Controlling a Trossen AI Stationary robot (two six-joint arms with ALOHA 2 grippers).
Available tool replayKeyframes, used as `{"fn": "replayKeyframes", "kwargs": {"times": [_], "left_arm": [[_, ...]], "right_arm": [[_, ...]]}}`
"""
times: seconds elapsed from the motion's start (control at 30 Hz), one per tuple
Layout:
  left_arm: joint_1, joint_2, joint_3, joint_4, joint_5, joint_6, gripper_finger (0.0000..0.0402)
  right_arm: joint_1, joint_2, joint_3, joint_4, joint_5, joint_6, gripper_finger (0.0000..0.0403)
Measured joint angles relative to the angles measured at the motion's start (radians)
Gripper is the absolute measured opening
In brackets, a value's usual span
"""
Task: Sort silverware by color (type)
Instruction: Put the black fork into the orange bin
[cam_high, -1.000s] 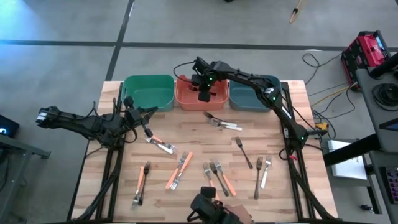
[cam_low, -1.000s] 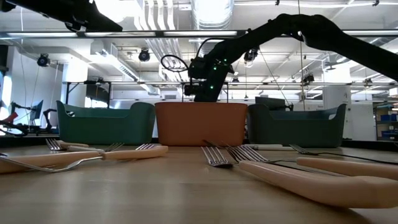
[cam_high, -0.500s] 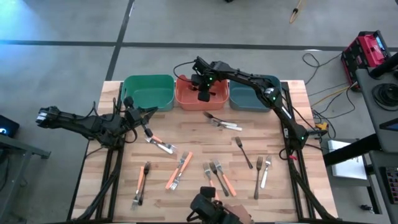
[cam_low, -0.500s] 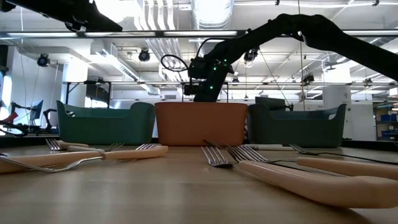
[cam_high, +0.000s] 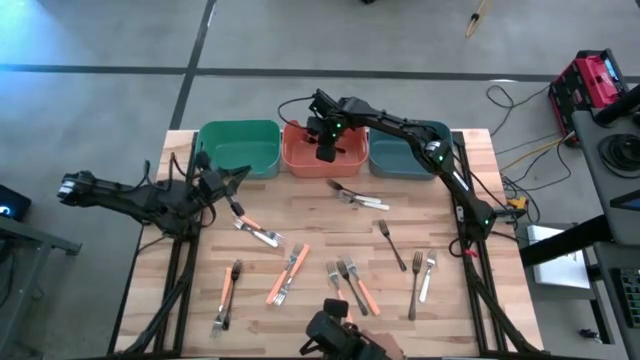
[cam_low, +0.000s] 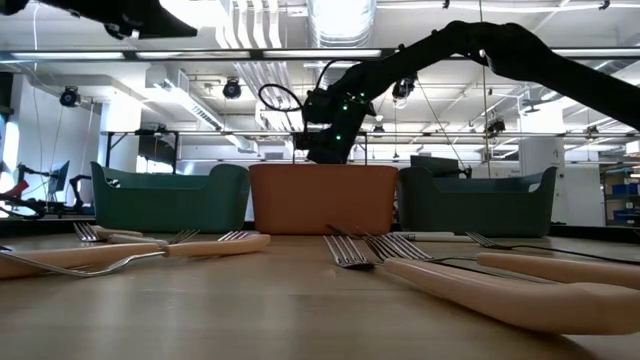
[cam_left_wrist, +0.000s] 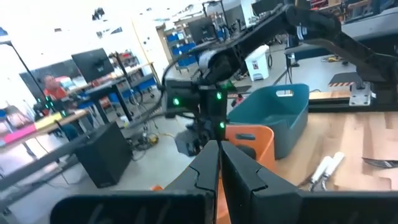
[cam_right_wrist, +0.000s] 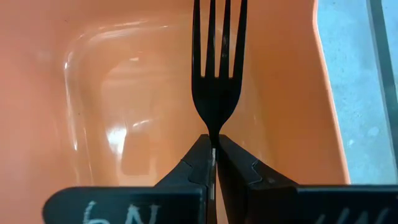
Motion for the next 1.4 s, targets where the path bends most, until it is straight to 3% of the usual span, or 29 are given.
{"fn": "replayKeyframes", "kwargs": {"times": [0.2,0.3,0.4,0.53,0.6,1.1,1.4], "left_arm": [[0.011,-0.004,0.032,-0.012,0.0,0.163,0.0],[0.047,-0.012,0.043,-0.025,0.0,0.172,0.0],[0.112,-0.035,0.047,-0.032,0.0,0.053,0.0],[0.171,-0.07,0.047,-0.14,0.006,-0.264,0.0],[0.173,-0.076,0.047,-0.194,0.028,-0.354,0.0],[0.173,-0.077,0.152,-0.213,-0.027,-0.684,0.0],[0.184,-0.1,0.135,-0.334,-0.018,-0.699,0.0]], "right_arm": [[0.0,0.0,0.002,0.0,0.001,0.009,0.0009],[0.0,0.0,0.002,0.0,0.001,0.003,0.0009],[0.0,0.0,0.002,0.0,0.001,0.041,0.0009],[0.003,0.0,0.002,-0.035,0.001,0.104,0.0009],[0.004,0.0,0.002,-0.064,0.001,0.092,0.0009],[0.004,0.0,0.0,-0.055,0.051,0.052,0.0009],[0.004,0.0,-0.006,-0.054,0.051,0.041,0.0009]]}}
